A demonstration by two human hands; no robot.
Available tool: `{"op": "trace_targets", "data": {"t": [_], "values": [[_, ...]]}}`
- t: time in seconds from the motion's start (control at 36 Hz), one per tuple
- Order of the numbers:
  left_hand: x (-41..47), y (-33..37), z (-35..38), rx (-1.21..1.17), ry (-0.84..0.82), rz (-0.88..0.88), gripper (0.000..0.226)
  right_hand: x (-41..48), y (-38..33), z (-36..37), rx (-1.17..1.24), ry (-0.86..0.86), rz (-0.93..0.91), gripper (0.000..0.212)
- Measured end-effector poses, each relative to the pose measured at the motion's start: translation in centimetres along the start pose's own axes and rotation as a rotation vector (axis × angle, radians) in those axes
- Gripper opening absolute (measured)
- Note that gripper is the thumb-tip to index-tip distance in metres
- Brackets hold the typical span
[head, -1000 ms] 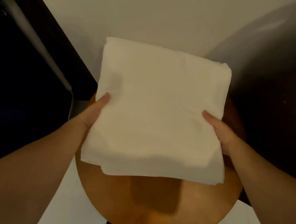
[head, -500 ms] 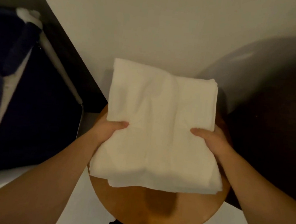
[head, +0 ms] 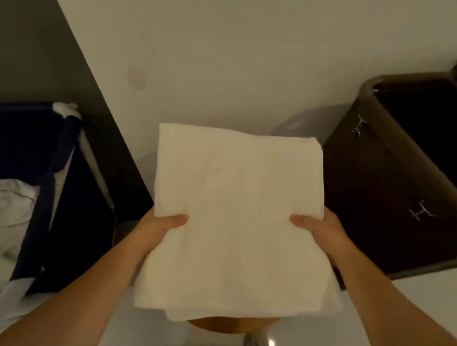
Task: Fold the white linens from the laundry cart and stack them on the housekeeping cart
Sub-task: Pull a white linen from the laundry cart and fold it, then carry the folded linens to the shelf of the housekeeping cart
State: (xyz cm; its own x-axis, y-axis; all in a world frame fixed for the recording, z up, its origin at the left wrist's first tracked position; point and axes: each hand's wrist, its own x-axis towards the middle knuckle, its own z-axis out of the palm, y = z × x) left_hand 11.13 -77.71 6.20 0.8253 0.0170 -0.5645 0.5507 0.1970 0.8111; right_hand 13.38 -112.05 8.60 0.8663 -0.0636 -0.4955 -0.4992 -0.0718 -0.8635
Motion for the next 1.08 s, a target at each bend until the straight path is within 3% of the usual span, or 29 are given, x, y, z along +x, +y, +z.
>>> {"op": "trace_targets", "data": {"t": [0.11,0.25,0.36,0.47,0.53,0.64,0.78,0.94,1.08], "values": [[-2.8,1.2,-0.7,0.106,-0.085,0.038,0.095,-6.0,0.5,0.5,0.009,0.121,-0.028,0.037],[-6.1,2.1,0.2,0.188,-0.169,0.069,0.115,-12.1,2.0,0.0,0.012,0.237,-0.042,0.054],[-8.1,2.3,2.0,0.191,-0.234,0.056,0.098,-16.3,2.9,-1.4,0.029,0.313,-0.057,0.063],[-10.4,2.0,5.1,0.22,-0.333,0.119,0.062,-20.2,4.0,-3.8,0.082,0.385,-0.081,0.071],[-11.4,1.5,6.7,0.242,-0.374,0.11,0.069,-22.1,4.8,-5.4,0.101,0.405,-0.1,0.07],[-13.7,0.0,10.4,0.28,-0.438,0.107,0.103,-26.5,6.4,-8.7,0.139,0.469,-0.133,0.064],[-17.6,-3.2,17.1,0.3,-0.502,0.112,0.082,-32.1,9.7,-14.5,0.173,0.561,-0.137,0.06],[-22.6,-8.3,25.9,0.318,-0.549,0.145,0.095,-38.1,14.4,-23.4,0.216,0.633,-0.151,0.063],[-27.7,-13.2,34.1,0.349,-0.629,0.135,0.102,-44.3,18.1,-31.8,0.263,0.657,-0.18,0.051]]}}
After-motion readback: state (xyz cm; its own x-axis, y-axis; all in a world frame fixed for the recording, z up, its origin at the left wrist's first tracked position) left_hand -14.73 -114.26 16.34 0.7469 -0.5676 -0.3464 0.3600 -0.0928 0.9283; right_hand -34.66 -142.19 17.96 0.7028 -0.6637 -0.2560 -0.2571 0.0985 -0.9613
